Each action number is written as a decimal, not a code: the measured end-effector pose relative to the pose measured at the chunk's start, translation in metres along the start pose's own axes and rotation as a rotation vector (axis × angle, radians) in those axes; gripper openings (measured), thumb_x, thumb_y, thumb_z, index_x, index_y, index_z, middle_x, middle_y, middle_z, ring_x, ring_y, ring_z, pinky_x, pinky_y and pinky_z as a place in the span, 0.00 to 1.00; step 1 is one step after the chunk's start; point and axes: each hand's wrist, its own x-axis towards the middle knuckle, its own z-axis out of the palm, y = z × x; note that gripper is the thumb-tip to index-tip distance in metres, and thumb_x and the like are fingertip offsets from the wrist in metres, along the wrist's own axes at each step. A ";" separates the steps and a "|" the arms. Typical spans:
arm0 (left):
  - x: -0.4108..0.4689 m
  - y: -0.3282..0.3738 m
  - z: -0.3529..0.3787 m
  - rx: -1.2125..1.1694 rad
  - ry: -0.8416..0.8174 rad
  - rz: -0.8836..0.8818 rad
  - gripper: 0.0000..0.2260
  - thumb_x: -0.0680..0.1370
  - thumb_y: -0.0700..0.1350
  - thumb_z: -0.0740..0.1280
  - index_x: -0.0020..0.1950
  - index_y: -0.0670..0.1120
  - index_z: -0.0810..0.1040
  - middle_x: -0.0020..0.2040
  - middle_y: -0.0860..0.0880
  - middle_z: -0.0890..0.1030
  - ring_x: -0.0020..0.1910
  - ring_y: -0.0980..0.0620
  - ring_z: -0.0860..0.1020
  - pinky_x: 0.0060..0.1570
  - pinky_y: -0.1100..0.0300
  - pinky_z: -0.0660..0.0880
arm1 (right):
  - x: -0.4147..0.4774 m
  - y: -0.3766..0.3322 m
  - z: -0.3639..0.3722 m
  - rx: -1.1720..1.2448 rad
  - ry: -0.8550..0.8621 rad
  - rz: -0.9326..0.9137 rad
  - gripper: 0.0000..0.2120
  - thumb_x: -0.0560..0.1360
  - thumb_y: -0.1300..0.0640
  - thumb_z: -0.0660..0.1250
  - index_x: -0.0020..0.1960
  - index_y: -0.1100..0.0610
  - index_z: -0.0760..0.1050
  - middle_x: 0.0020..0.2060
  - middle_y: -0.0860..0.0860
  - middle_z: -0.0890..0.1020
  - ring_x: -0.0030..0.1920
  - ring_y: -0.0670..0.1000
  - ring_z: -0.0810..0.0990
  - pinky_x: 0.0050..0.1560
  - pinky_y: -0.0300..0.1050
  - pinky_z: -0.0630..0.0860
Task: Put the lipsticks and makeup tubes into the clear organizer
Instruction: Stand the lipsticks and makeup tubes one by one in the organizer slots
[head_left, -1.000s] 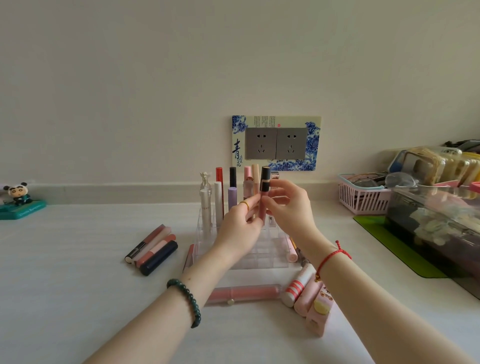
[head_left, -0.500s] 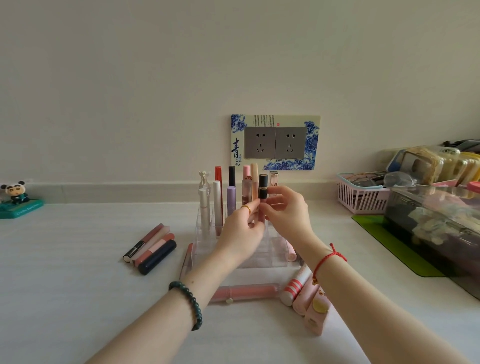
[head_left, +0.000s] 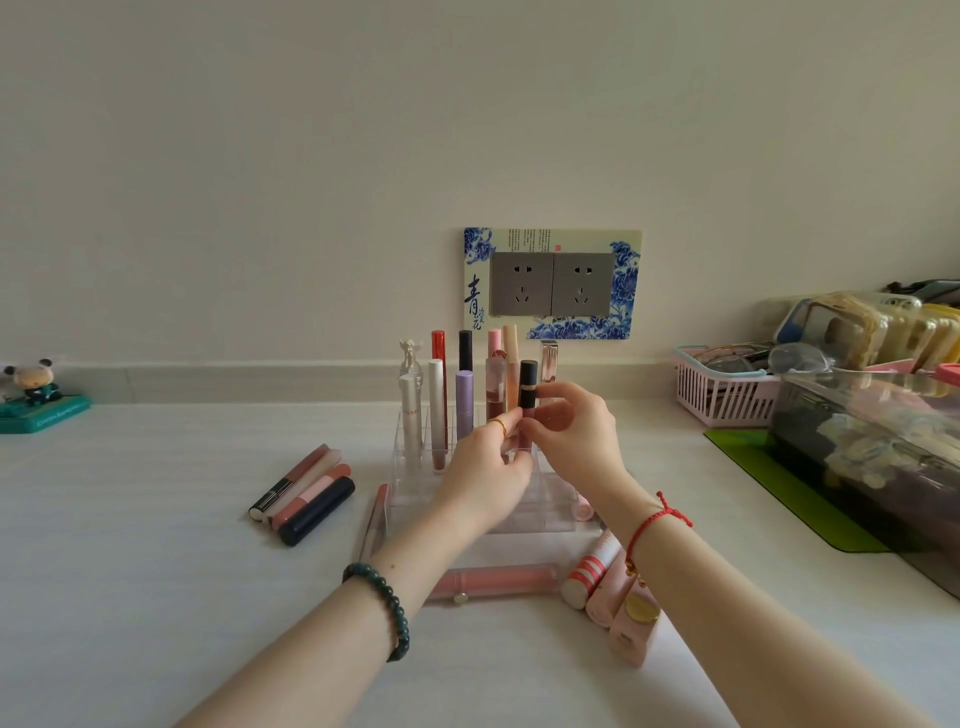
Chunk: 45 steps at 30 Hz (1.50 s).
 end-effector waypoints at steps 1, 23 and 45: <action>0.000 0.000 0.000 0.001 -0.001 0.001 0.23 0.77 0.39 0.59 0.72 0.47 0.61 0.70 0.49 0.69 0.68 0.52 0.68 0.68 0.54 0.66 | 0.000 0.000 0.000 -0.002 -0.001 0.000 0.15 0.70 0.63 0.70 0.56 0.57 0.76 0.36 0.47 0.80 0.36 0.37 0.77 0.33 0.22 0.72; -0.002 0.003 -0.001 -0.009 0.002 0.003 0.22 0.77 0.39 0.59 0.72 0.45 0.61 0.70 0.47 0.69 0.68 0.51 0.68 0.69 0.53 0.65 | 0.000 0.000 -0.001 -0.005 0.003 0.008 0.15 0.69 0.63 0.71 0.55 0.57 0.76 0.39 0.51 0.82 0.39 0.46 0.80 0.38 0.29 0.72; -0.031 0.011 -0.050 -0.026 0.062 0.000 0.18 0.78 0.39 0.60 0.68 0.45 0.68 0.65 0.49 0.74 0.64 0.54 0.72 0.61 0.64 0.66 | -0.008 -0.061 -0.054 0.125 0.012 -0.021 0.16 0.69 0.58 0.72 0.55 0.52 0.75 0.41 0.47 0.82 0.40 0.44 0.81 0.37 0.33 0.75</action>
